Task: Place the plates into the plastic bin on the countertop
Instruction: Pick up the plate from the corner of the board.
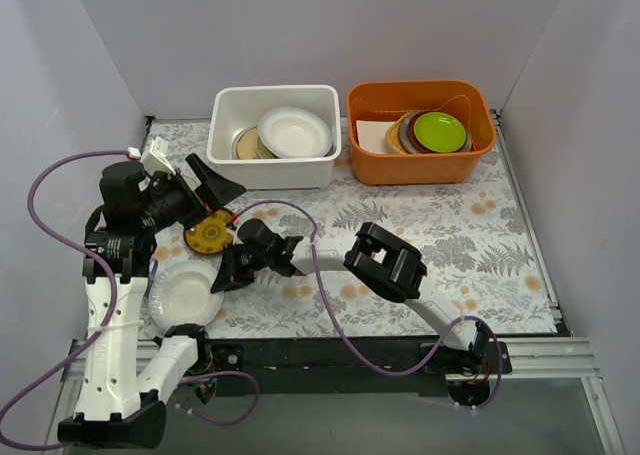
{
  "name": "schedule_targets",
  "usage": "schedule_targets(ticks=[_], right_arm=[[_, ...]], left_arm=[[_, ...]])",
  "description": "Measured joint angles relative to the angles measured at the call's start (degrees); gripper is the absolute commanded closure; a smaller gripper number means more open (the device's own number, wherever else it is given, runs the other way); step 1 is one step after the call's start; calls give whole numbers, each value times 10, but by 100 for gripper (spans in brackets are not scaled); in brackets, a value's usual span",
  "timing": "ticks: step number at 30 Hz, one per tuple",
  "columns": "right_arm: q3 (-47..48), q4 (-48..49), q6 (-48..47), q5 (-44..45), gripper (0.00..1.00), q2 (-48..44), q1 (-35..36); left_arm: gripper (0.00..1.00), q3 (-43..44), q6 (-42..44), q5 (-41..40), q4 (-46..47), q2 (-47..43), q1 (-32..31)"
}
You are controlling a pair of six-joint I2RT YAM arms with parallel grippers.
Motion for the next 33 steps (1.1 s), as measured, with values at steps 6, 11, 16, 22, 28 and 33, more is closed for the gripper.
schedule_targets(ticks=[6, 11, 16, 22, 28, 33], right_arm=[[-12, 30, 15, -12, 94, -1, -1], [-63, 38, 11, -1, 95, -38, -1], [-108, 2, -21, 29, 96, -94, -3], [-159, -42, -61, 65, 96, -163, -14], [-209, -99, -97, 112, 96, -241, -40], [-241, -139, -119, 144, 97, -311, -64]], left_arm=[[2, -9, 0, 1, -1, -3, 0], [2, -9, 0, 1, -1, -4, 0], [2, -20, 1, 1, -2, -11, 0], [2, -34, 4, 0, -5, -22, 0], [2, -48, 7, -4, -5, -26, 0], [2, -67, 7, -7, -5, -34, 0]])
